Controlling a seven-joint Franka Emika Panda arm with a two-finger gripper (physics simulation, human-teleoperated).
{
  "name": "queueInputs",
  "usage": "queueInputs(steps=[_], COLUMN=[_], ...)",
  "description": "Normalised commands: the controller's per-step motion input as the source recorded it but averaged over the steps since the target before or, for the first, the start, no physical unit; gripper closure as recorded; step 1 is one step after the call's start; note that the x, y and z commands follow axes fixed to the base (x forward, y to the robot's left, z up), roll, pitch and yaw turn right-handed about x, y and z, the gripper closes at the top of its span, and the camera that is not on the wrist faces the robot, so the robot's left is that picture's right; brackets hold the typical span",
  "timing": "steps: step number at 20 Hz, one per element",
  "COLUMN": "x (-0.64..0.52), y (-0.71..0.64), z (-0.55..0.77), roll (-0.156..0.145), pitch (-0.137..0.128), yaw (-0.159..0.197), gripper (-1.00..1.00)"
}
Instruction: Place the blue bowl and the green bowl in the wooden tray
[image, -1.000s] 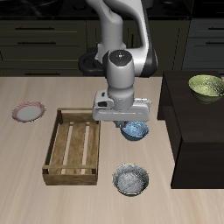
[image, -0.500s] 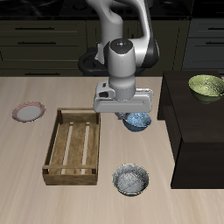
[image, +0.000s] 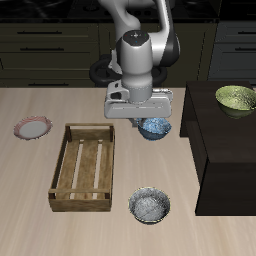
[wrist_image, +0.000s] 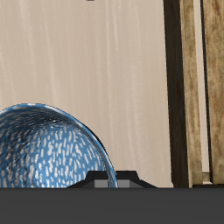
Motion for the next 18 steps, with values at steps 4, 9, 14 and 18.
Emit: queueInputs(steps=[4,9,14,18], x=[-0.01,0.06,0.06,0.11], y=[-0.13,-0.3,-0.32,-0.25], z=[0.2,0.23,0.26,0.1], roll=[-0.013,-0.039,-0.044,-0.038], pitch=[-0.034,-0.013,-0.028,-0.003], yaw=[0.019,0.005,-0.009,-0.006], gripper=[1.0,1.0,1.0,1.0])
